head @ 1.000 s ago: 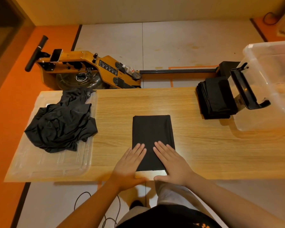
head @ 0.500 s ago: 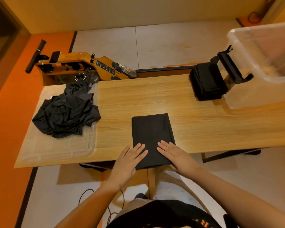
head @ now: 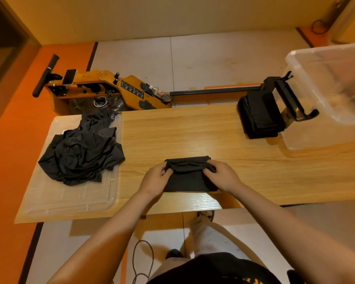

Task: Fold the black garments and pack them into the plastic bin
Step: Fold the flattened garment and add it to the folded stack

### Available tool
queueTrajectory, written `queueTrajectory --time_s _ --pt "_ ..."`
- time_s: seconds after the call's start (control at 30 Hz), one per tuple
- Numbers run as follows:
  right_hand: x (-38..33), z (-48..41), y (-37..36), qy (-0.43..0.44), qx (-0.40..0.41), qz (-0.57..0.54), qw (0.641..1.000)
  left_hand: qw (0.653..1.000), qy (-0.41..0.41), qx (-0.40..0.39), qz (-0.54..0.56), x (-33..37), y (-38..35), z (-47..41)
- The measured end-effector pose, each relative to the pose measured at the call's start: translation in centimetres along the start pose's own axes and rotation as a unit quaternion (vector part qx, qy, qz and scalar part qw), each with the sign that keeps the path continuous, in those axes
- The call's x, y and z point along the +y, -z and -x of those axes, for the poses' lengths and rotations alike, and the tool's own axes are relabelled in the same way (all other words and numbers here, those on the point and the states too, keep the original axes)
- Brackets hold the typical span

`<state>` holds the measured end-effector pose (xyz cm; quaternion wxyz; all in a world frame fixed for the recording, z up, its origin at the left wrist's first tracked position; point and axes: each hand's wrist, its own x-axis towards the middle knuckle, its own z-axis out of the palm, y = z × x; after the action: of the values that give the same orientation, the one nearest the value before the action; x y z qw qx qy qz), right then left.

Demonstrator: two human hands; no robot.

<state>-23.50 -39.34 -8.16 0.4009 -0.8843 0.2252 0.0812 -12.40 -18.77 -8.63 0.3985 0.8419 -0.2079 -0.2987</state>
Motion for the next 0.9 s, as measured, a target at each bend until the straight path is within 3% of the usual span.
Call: queueTrajectory --time_s 0.2,0.4,0.6,0.7,0.77,0.83,0.9 --pt "0.1 -4.6 -0.3 -0.084 0.000 0.018 0.996 0.991 0.119 0.037 -0.049 0.6 -0.5 -4.0" --pt "-0.2 -4.8 -0.9 -0.042 0.055 0.194 0.979 0.969 0.100 0.103 -0.200 0.5 -1.3 -3.1" --pt "-0.1 -3.7 -0.9 -0.052 0.078 0.215 0.972 0.971 0.119 0.098 -0.181 -0.4 -1.4 -2.8" --pt "0.0 -2.8 -0.9 0.036 0.196 0.161 0.967 0.957 0.039 0.203 -0.203 -0.3 -1.9 -1.9" --pt "-0.1 -2.3 -1.7 0.132 0.209 0.165 0.955 0.932 -0.058 0.232 -0.272 0.0 -2.6 -1.9" --pt "0.0 -2.2 -2.9 0.212 0.151 0.204 0.944 0.916 -0.127 0.164 -0.344 0.0 -3.3 -2.5" --pt "0.7 -2.6 -4.0 0.236 0.082 0.258 0.933 0.903 -0.137 0.073 -0.402 -0.5 -3.4 -3.3"
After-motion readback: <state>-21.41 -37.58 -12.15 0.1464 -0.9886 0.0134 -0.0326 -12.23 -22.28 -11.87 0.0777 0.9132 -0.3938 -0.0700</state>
